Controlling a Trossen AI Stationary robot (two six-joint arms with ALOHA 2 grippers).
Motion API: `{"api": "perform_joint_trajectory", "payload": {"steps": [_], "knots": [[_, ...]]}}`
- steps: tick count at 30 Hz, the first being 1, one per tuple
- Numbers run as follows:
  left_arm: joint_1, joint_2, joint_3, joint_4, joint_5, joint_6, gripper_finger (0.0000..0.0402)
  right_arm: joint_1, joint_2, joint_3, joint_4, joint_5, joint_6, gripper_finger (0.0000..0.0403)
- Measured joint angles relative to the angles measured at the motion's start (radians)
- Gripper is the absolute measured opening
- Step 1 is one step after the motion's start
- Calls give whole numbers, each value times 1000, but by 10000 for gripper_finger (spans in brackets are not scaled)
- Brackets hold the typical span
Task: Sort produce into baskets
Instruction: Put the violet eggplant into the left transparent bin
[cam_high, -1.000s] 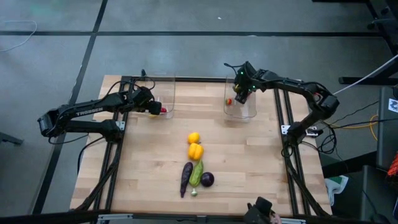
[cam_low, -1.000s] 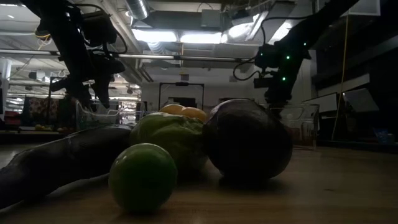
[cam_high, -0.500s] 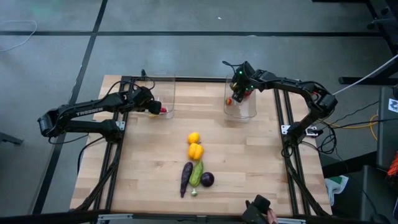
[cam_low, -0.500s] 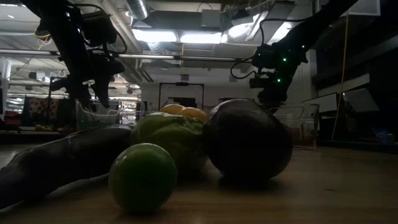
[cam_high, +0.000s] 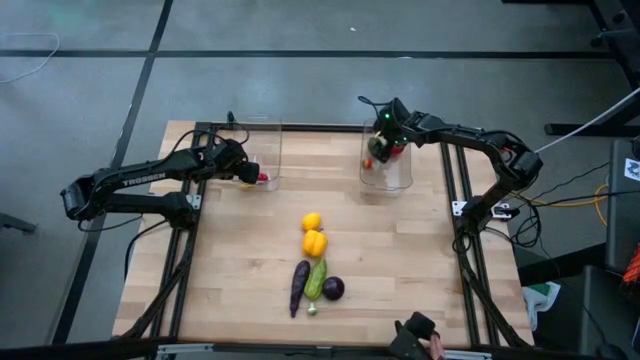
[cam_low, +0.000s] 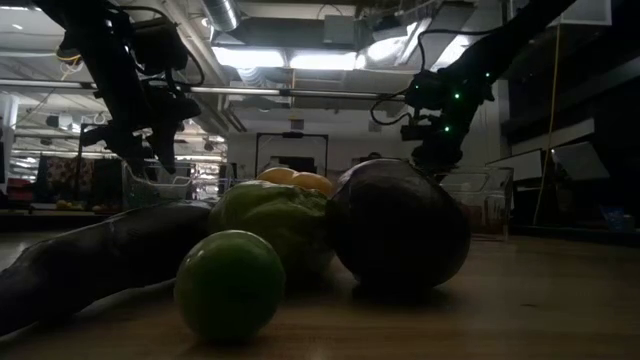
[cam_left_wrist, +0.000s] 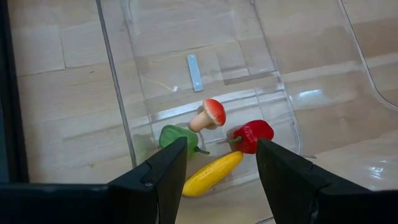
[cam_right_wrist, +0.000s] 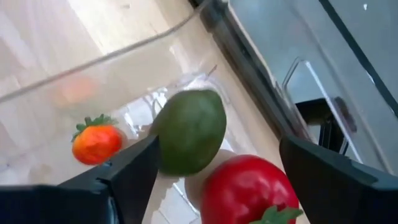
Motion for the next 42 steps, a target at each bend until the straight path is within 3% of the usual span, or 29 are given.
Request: {"api": "perform_joint_trajectory", "payload": {"steps": [13,25,32,42], "knots": [[0,-14,0,84,0,95,184,0,0,0,29,-12,0,325],[-18,-127,53,194,0,175,184,0,0,0,28,-12,-1,325],[-151,-144,55,350,58,157,184,0,0,0,27,-12,-1,325],[-457,-108,55,361,82,-116,184,0,0,0,27,-13,-1,325]]}}
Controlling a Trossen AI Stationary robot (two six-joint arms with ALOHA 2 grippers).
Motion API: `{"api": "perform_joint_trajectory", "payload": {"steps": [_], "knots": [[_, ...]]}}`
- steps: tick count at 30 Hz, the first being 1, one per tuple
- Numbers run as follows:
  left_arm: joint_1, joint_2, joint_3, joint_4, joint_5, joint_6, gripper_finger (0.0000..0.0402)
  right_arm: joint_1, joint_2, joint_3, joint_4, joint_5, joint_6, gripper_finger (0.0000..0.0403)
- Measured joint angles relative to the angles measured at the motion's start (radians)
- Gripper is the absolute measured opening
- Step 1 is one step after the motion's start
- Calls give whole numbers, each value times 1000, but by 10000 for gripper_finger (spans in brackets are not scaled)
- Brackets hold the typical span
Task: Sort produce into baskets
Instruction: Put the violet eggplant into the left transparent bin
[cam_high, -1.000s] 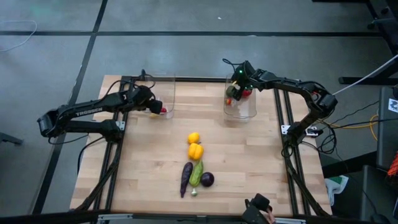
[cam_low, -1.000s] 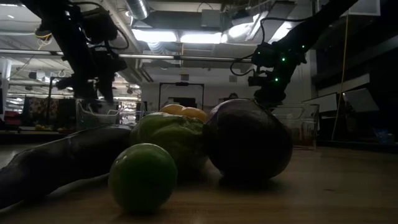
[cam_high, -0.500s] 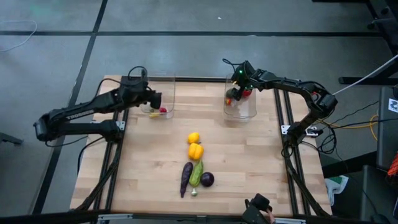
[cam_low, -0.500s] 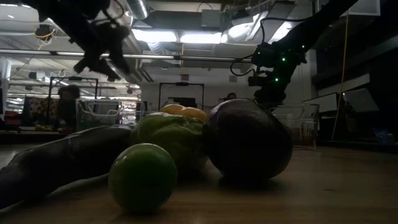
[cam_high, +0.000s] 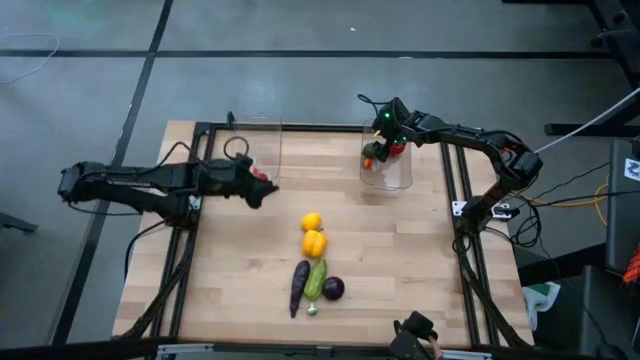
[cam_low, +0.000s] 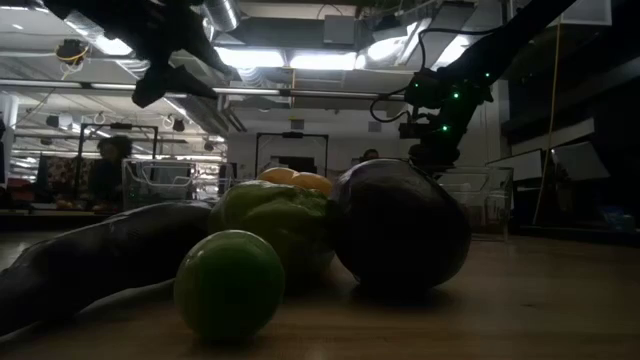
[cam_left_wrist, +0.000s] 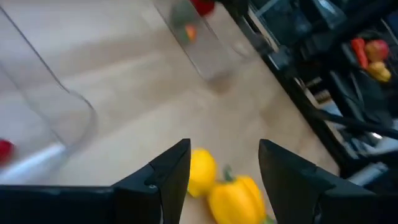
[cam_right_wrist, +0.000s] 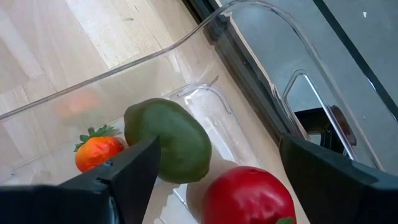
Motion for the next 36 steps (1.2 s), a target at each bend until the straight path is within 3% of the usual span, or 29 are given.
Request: {"api": "perform_joint_trajectory", "payload": {"steps": [10,17,24,31,36], "knots": [[-188,128,18,87,-12,-214,184,0,0,0,0,0,0,325],[-286,285,154,67,-11,-311,184,0,0,0,1,0,0,325],[-358,457,315,-94,-5,-448,184,0,0,0,1,0,0,325],[-420,636,380,-205,148,-775,184,0,0,0,1,0,0,325],[-458,695,381,-206,217,-882,184,0,0,0,1,0,0,325]]}}
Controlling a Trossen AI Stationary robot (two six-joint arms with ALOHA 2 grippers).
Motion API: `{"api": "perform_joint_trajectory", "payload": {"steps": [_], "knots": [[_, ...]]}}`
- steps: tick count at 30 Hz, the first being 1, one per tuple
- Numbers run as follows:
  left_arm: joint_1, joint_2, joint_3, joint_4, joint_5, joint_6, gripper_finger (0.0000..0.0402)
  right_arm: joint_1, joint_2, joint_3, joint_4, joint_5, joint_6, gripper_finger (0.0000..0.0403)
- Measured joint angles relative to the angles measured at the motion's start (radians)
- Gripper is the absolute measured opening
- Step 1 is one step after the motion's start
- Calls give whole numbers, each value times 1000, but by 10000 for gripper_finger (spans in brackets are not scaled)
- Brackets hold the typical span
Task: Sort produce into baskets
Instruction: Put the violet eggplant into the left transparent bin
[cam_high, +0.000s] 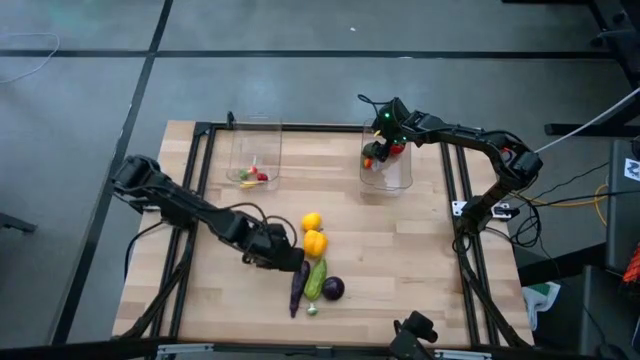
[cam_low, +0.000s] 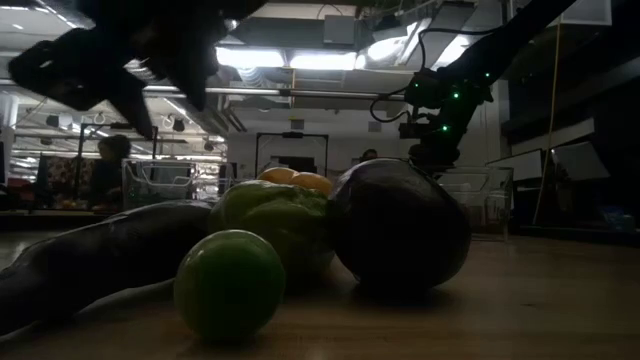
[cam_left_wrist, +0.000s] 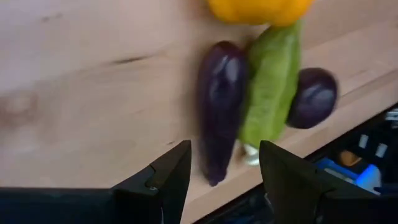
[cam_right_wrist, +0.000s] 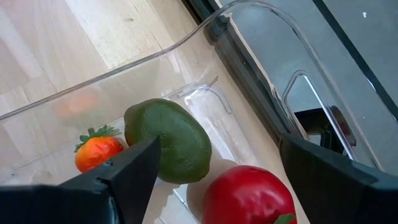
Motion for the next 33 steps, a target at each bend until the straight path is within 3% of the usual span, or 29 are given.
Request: {"api": "perform_joint_trajectory", "payload": {"steps": [8,13,25,33], "knots": [[-17,6,1,174,-29,70,184,0,0,0,0,0,0,325],[-25,14,2,172,-86,72,190,0,0,0,0,0,0,325],[-39,66,2,183,-86,104,313,0,0,0,0,0,0,325],[-72,138,1,178,-84,108,321,0,0,0,1,0,0,325]]}}
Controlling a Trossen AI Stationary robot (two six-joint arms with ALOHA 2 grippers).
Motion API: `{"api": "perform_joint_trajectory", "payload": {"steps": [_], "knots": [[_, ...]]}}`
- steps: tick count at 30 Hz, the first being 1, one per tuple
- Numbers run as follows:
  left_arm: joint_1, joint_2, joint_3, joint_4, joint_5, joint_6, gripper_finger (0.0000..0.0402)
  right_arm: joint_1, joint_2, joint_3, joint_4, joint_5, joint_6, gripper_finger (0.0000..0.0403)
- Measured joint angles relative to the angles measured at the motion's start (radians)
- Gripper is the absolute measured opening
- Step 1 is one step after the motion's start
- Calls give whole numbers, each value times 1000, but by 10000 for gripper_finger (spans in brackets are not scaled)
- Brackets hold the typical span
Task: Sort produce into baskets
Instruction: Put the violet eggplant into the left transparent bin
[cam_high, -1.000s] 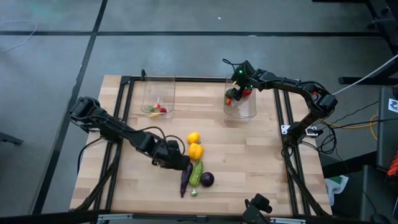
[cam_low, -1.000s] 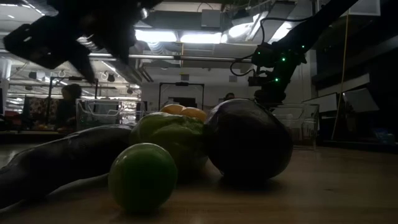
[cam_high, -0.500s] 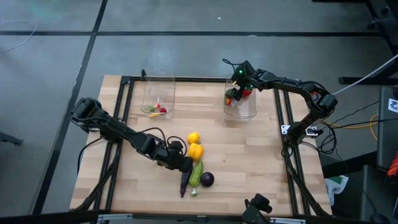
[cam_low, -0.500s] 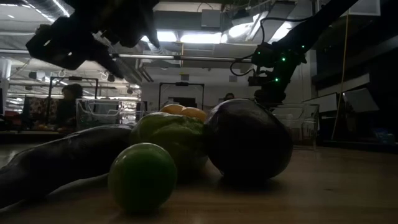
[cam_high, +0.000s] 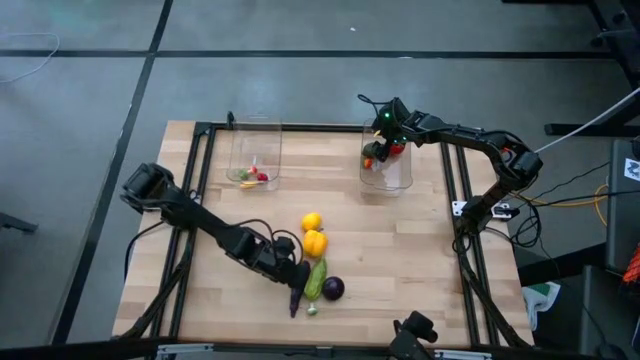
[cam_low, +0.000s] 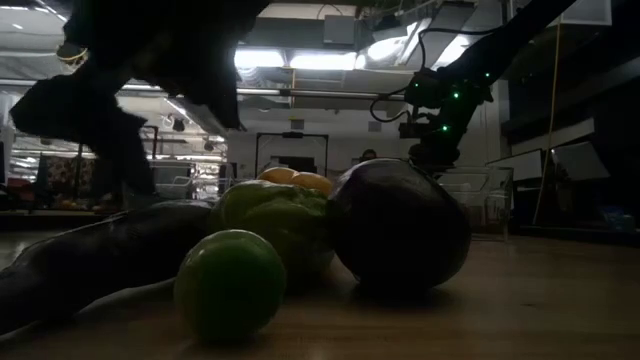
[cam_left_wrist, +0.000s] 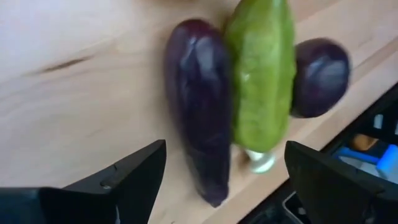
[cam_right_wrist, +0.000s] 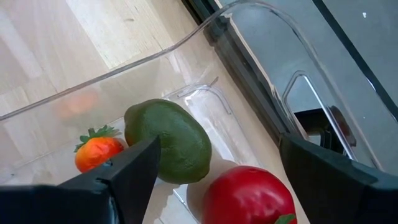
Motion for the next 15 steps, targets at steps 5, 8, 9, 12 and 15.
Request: {"api": "perform_joint_trajectory", "payload": {"steps": [5,8,9,12,15], "knots": [[-7,42,0,18,1,-9,320,0,0,0,-1,0,0,325],[-8,56,0,28,1,-9,320,0,0,0,-1,0,0,325],[-8,61,0,30,0,-9,320,0,0,0,0,0,0,325],[-8,82,0,31,-1,-10,320,0,0,0,0,0,0,325],[-8,101,0,44,-2,-28,320,0,0,0,0,0,0,325]]}}
